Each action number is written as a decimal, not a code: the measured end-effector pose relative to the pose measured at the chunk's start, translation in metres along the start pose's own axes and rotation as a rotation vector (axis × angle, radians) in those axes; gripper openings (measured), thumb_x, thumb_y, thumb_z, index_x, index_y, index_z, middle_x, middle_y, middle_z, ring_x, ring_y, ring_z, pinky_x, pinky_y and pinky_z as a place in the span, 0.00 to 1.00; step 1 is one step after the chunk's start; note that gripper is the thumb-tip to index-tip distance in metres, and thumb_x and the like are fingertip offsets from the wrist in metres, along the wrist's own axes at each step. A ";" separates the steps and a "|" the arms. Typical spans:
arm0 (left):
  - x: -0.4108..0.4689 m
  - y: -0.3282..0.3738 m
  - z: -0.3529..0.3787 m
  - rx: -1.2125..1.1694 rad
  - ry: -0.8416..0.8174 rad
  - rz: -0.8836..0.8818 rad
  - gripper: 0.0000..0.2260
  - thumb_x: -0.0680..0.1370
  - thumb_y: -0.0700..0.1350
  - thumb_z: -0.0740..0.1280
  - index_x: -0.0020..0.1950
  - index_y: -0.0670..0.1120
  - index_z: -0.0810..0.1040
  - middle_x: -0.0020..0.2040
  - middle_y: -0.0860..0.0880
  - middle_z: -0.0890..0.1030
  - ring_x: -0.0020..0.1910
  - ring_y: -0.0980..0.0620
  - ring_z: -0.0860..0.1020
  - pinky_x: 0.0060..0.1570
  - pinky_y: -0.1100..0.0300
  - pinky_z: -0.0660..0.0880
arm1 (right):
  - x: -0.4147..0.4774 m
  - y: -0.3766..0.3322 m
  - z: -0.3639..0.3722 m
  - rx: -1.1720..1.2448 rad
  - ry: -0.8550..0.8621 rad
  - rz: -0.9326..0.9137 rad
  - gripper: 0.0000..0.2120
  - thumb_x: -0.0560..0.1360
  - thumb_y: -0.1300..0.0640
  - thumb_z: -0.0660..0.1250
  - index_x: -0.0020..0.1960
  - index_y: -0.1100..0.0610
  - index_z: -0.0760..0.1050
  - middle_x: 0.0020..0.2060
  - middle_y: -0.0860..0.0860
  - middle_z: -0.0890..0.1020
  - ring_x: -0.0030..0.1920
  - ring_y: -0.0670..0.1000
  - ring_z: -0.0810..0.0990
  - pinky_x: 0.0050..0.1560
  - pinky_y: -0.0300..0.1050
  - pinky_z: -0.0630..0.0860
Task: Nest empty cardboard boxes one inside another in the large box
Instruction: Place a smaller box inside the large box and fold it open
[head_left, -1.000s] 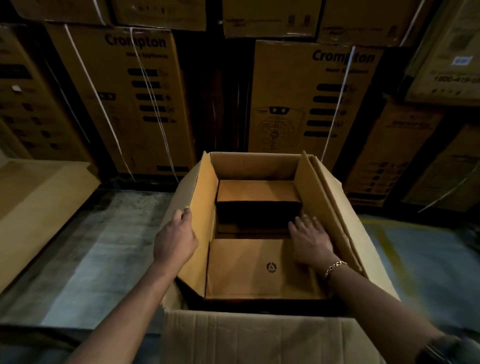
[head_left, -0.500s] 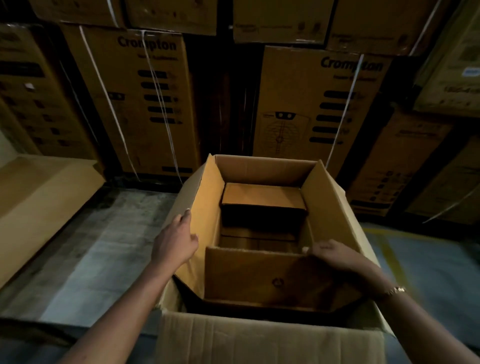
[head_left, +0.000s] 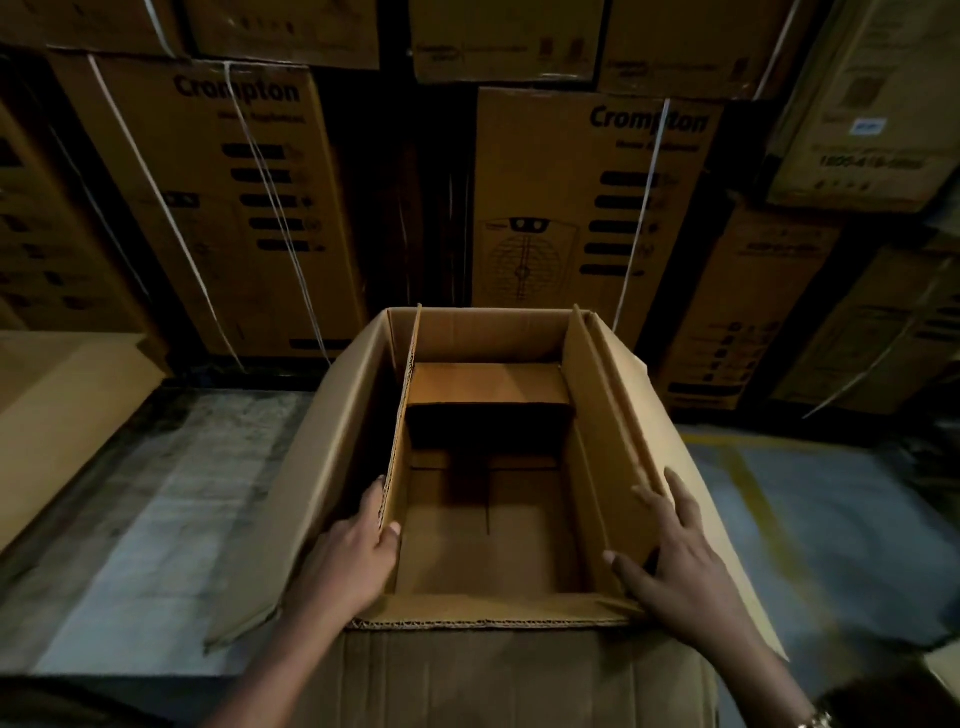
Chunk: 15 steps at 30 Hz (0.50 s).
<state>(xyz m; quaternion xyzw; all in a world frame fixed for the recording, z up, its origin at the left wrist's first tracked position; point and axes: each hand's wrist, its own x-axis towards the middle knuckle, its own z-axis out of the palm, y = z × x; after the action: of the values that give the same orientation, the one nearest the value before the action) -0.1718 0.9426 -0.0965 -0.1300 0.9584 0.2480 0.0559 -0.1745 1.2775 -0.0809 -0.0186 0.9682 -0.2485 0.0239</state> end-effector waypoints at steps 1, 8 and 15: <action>0.000 0.000 0.001 0.021 0.001 -0.005 0.27 0.85 0.54 0.55 0.81 0.54 0.48 0.58 0.43 0.81 0.44 0.47 0.81 0.43 0.54 0.75 | 0.002 -0.003 0.003 0.022 0.026 0.016 0.36 0.75 0.39 0.68 0.77 0.43 0.56 0.80 0.42 0.45 0.70 0.54 0.71 0.61 0.50 0.77; -0.011 -0.005 -0.005 -0.003 -0.017 -0.069 0.25 0.84 0.51 0.56 0.80 0.52 0.53 0.68 0.39 0.76 0.60 0.40 0.79 0.58 0.49 0.76 | 0.009 -0.010 0.003 -0.025 0.051 0.051 0.22 0.79 0.48 0.66 0.71 0.44 0.65 0.58 0.48 0.83 0.41 0.45 0.77 0.32 0.34 0.69; -0.020 -0.015 -0.008 -0.083 -0.017 -0.144 0.26 0.83 0.56 0.58 0.80 0.53 0.58 0.73 0.42 0.72 0.68 0.40 0.74 0.64 0.47 0.73 | -0.005 0.012 -0.012 0.002 -0.019 0.108 0.21 0.78 0.47 0.66 0.70 0.46 0.65 0.46 0.44 0.78 0.37 0.44 0.78 0.33 0.41 0.75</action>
<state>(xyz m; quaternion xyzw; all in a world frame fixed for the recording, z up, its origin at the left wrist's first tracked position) -0.1486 0.9302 -0.0928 -0.1987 0.9348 0.2842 0.0765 -0.1703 1.2940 -0.0756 0.0315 0.9672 -0.2478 0.0467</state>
